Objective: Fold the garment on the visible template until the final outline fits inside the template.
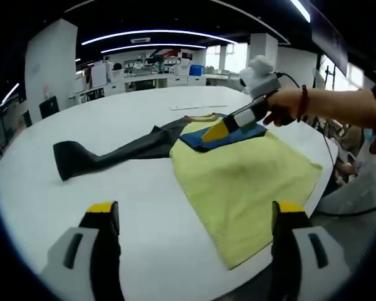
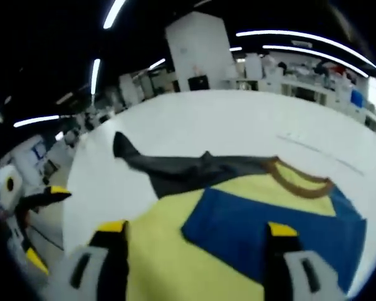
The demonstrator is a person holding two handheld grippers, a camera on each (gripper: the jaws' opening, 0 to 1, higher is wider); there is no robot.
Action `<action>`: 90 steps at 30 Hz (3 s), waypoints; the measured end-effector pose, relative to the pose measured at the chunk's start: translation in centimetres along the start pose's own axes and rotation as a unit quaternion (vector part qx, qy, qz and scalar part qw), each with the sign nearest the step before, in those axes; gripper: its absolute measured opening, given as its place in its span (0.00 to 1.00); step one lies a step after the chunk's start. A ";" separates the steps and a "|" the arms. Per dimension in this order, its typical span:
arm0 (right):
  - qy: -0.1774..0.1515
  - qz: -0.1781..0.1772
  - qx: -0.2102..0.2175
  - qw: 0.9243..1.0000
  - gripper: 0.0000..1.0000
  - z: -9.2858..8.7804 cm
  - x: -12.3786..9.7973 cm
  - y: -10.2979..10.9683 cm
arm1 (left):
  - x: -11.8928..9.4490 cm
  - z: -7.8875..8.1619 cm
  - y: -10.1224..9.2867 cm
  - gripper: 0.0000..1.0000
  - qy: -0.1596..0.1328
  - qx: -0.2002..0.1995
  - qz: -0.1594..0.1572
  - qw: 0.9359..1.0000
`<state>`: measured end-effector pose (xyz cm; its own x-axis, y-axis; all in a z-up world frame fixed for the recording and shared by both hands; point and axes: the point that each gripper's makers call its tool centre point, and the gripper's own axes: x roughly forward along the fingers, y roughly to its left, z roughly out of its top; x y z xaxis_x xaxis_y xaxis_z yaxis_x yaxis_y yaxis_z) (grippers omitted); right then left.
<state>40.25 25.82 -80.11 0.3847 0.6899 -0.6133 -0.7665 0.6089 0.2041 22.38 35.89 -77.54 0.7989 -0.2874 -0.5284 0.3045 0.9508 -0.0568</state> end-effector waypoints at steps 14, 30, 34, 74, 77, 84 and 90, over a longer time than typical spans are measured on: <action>-0.011 -0.036 0.020 0.999 0.99 -1.8 -5.3 -5.8 | -0.1 0.3 0.1 0.99 0.000 0.002 0.002 1.000; -0.031 -0.095 0.062 0.993 0.86 -4.7 -11.4 -13.0 | 0.2 0.3 -0.3 0.99 0.006 0.007 -0.004 1.000; -0.037 -0.104 0.070 0.991 0.81 -5.2 -12.3 -14.6 | 0.3 0.5 -0.5 0.99 0.006 0.008 -0.005 1.000; -0.023 -0.119 0.118 0.986 0.08 -10.8 -12.8 -17.3 | 0.9 0.0 -0.8 0.95 0.026 0.014 -0.003 1.000; -0.020 -0.119 0.109 0.987 0.04 -10.9 -12.5 -16.9 | 0.8 -0.1 -0.6 0.95 0.026 0.013 -0.002 1.000; -0.006 -0.129 0.085 0.988 0.00 -11.1 -12.8 -17.9 | 0.8 -0.1 -0.5 0.94 0.029 0.014 0.000 0.999; 0.019 -0.155 0.041 0.987 0.00 -11.2 -13.7 -18.9 | 0.7 -0.3 -0.3 0.94 0.028 0.012 0.002 1.000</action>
<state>43.67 0.48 -84.16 0.5738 0.4510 -0.6836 -0.5704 0.8191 0.0617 22.72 35.45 -78.11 0.7701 -0.2765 -0.5748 0.3146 0.9486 -0.0348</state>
